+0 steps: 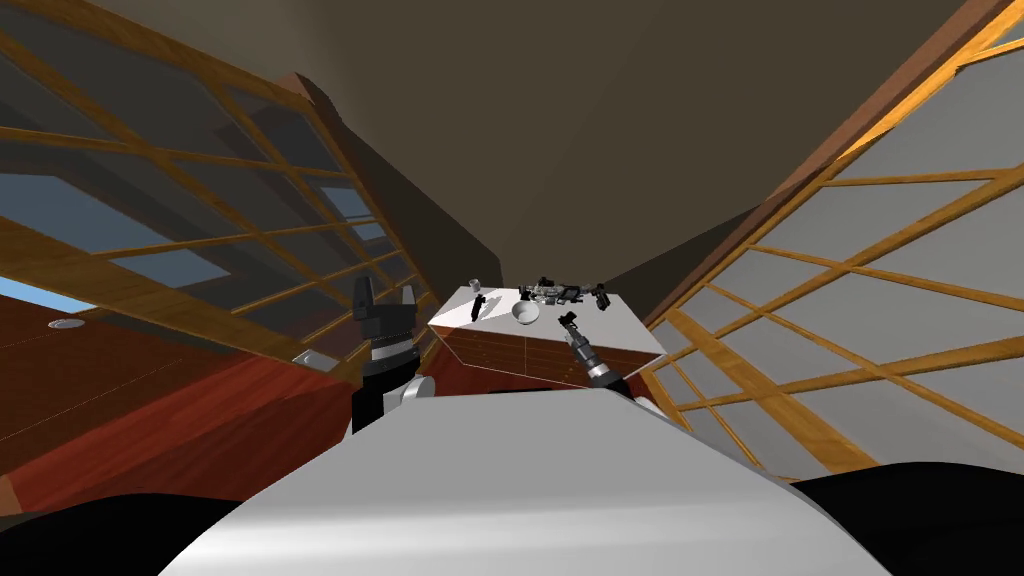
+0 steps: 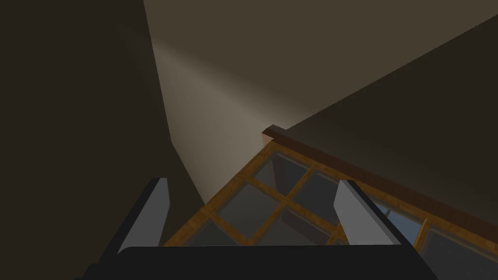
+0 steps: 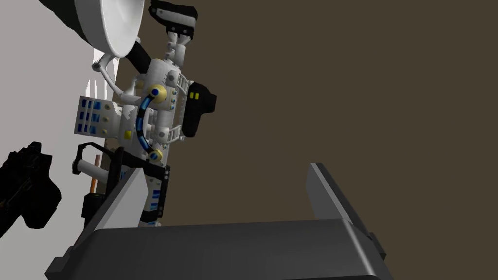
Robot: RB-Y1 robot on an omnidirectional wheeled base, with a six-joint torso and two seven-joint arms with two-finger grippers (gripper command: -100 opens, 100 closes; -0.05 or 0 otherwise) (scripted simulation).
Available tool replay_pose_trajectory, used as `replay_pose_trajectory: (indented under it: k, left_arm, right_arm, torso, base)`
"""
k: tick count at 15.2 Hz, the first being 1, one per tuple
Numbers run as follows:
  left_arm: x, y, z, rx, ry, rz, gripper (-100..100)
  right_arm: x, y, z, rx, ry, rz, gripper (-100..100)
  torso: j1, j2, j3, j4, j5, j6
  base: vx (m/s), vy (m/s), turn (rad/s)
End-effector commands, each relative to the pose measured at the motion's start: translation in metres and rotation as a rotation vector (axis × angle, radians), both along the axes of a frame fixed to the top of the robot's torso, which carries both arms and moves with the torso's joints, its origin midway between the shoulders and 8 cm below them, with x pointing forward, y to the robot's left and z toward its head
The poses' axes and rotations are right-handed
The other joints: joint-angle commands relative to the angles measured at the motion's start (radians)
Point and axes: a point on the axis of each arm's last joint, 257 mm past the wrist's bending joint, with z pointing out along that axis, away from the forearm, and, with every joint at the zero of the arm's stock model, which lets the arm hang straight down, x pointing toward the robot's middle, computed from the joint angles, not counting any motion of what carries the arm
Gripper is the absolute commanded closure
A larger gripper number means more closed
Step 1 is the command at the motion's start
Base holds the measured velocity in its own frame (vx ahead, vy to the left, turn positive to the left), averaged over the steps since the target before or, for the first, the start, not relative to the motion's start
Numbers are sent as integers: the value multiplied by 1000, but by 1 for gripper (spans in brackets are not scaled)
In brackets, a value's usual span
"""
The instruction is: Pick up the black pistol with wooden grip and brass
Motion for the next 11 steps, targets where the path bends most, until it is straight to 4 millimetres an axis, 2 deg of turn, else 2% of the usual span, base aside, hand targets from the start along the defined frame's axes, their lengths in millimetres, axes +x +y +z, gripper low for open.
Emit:
replay_pose_trajectory:
  k: [1, 2, 4, 5, 7, 8, 9, 10, 11]
  left_arm:
    - [0, 0, 0, 0, 0, 0, 0]
    - [0, 0, 0, 0, 0, 0, 0]
    - [0, 0, 0, 0, 0, 0, 0]
    - [0, 0, 0, 0, 0, 0, 0]
    - [0, 0, 0, 0, 0, 0, 0]
    - [0, 0, 0, 0, 0, 0, 0]
    - [0, 0, 0, 0, 0, 0, 0]
    - [0, 0, 0, 0, 0, 0, 0]
    - [0, 0, 0, 0, 0, 0, 0]
  right_arm:
    - [-13, -5, -24, -29, 59, 21, -100]
    - [-26, -5, -48, -53, 116, 45, -100]
    - [-28, -9, -53, -64, 128, 46, -100]
    - [-42, -10, -74, -92, 179, 75, -100]
    - [-45, -15, -82, -100, 197, 71, -100]
    - [-62, -19, -103, -133, 255, 100, -100]
    - [-65, -23, -109, -137, 268, 95, -100]
    - [-81, -24, -126, -160, 315, 123, -100]
    - [-87, -32, -136, -176, 340, 118, -100]
  torso:
    - [0, 0, 0, 0, 0, 0]
    - [0, 0, 0, 0, 0, 0]
    - [1, 0, 0, 0, 0, 0]
    - [0, 0, 0, 0, 0, 1]
    - [-1, 0, 0, 0, 0, 0]
    - [-1, 0, 0, 0, 0, 1]
    - [-1, 0, 0, 0, 0, 0]
    - [-1, -1, 0, 0, 0, 0]
    - [0, -1, 0, 0, 0, -1]
  base:
    - [-11, 59, 200]
    - [-9, 72, 319]
    - [0, 58, 122]
    - [-3, 52, 177]
    - [0, 41, 151]
    - [2, 51, 183]
    - [6, 57, 226]
    - [7, 67, 362]
    - [6, 59, 247]
